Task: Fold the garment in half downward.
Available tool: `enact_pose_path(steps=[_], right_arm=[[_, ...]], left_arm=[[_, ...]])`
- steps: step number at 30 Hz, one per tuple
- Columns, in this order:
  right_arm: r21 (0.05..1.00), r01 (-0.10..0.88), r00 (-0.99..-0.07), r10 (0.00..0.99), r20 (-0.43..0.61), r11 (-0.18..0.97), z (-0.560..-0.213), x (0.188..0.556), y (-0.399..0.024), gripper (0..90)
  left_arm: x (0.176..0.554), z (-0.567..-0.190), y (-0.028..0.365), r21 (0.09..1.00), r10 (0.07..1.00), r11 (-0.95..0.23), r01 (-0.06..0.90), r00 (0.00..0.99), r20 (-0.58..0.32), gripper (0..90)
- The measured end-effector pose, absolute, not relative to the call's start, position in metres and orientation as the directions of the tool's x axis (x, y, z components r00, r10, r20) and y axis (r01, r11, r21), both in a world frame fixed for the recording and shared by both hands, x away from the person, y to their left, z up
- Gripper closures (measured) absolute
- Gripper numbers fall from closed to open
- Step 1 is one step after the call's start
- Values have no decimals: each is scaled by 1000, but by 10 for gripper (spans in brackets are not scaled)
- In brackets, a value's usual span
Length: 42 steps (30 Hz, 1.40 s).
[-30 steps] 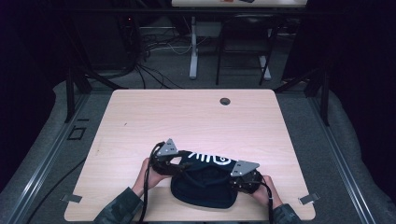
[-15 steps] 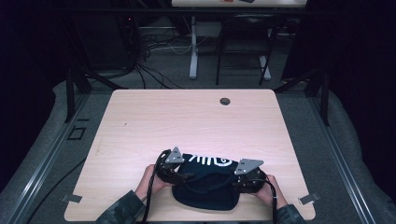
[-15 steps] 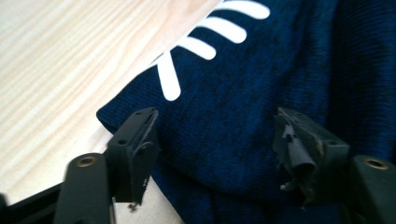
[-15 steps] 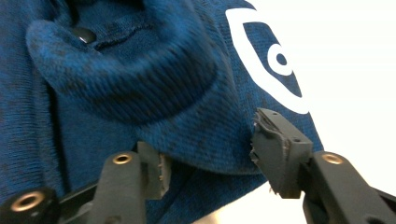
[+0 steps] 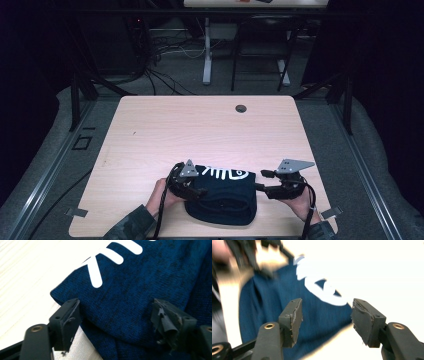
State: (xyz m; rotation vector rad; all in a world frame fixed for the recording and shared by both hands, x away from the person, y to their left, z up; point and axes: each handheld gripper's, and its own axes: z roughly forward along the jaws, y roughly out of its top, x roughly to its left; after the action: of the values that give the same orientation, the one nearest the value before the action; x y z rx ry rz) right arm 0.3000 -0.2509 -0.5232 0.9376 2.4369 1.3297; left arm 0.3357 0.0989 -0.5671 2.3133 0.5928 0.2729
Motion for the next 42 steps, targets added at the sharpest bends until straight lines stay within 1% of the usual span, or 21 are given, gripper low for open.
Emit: enact_pose_path(steps=[2,4,5,6,8,9,11,14,16,18,25,27,35,38,42], right_arm=[[835,454,-737,658,155,311,-515,300,-251,410],[825,475,-719,676,161,308,-514,300,-244,407],[803,498,-709,687,159,328,-517,300,-237,396],[757,520,-737,655,164,396,-526,299,-220,374],[708,529,-757,636,146,467,-534,296,-203,343],[708,529,-757,636,146,467,-534,296,-203,343],[664,532,-776,616,136,525,-541,294,-192,331],[637,546,-775,617,137,544,-551,295,-184,280],[627,546,-774,621,123,556,-555,295,-182,275],[625,545,-775,621,120,559,-558,295,-181,270],[619,484,-785,620,-5,618,-565,295,-171,242],[622,480,-783,622,-16,619,-565,298,-170,238],[632,473,-773,634,-37,614,-568,319,-168,192],[638,492,-763,647,-13,592,-570,331,-171,177],[641,499,-756,654,-7,583,-570,339,-171,172]], left_arm=[[335,-567,99,698,493,-633,335,870,29,218],[335,-567,99,698,496,-630,340,868,25,212],[335,-567,100,698,497,-630,340,867,27,212],[334,-567,100,697,499,-630,341,866,27,205],[332,-568,102,701,507,-625,343,862,31,198],[331,-567,103,697,504,-630,342,863,32,198],[330,-568,105,698,511,-627,346,859,33,182],[329,-569,107,699,519,-618,360,855,18,172],[330,-570,108,697,524,-616,367,852,15,171],[330,-571,107,697,532,-612,373,846,14,169],[332,-572,106,687,570,-596,416,822,-2,158],[333,-572,107,690,584,-587,424,812,-2,158],[343,-574,109,702,634,-557,443,773,15,158],[348,-573,109,701,642,-554,449,767,15,157],[354,-574,109,705,658,-544,455,753,22,157]])
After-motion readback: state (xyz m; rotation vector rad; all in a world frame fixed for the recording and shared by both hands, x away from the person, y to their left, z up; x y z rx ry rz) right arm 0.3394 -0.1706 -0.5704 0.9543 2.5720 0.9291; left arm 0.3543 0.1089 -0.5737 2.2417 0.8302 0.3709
